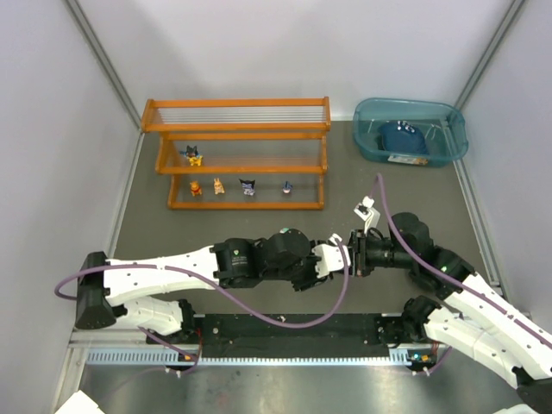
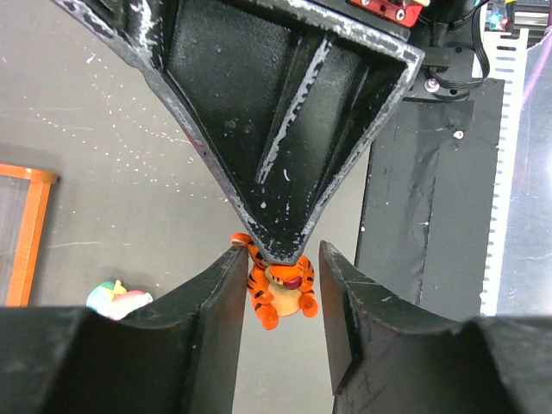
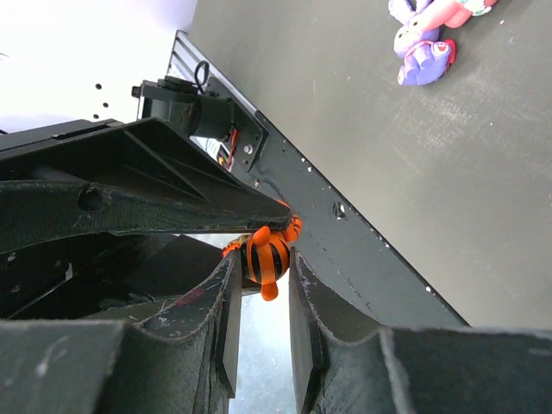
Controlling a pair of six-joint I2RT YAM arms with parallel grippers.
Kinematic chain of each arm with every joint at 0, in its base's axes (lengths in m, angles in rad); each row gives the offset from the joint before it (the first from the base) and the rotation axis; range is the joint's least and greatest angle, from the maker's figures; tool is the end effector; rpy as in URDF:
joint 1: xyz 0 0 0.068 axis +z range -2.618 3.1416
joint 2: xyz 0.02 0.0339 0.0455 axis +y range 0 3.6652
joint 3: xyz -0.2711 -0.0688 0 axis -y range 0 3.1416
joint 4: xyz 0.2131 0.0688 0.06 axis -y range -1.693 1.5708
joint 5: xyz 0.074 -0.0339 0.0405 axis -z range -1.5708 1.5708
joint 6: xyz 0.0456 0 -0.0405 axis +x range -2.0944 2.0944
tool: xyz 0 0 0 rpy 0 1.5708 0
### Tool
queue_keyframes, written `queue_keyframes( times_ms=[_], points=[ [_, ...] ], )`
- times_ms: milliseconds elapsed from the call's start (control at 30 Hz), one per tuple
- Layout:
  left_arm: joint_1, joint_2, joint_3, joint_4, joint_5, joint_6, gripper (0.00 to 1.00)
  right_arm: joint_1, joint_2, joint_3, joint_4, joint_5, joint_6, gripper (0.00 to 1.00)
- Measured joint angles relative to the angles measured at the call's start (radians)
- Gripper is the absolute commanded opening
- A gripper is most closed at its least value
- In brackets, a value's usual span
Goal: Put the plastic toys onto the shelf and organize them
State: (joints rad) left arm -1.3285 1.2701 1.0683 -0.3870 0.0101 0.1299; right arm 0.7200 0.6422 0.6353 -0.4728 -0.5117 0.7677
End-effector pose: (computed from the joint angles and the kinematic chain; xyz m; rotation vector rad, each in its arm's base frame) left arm 0.0619 -0.2525 0.3221 1.5001 1.6698 -0.6863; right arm 0.0735 0.0942 0.2819 -0.3081 2.2918 1.3783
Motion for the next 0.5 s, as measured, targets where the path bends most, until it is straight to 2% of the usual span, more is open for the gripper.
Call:
queue_keyframes(
  times_ms=[500],
  points=[
    [0.000,0.047,0.064,-0.069,-0.002,-0.001,0.36,0.000,-0.012,-0.001,-0.017,0.006,-0.005,0.00]
  ],
)
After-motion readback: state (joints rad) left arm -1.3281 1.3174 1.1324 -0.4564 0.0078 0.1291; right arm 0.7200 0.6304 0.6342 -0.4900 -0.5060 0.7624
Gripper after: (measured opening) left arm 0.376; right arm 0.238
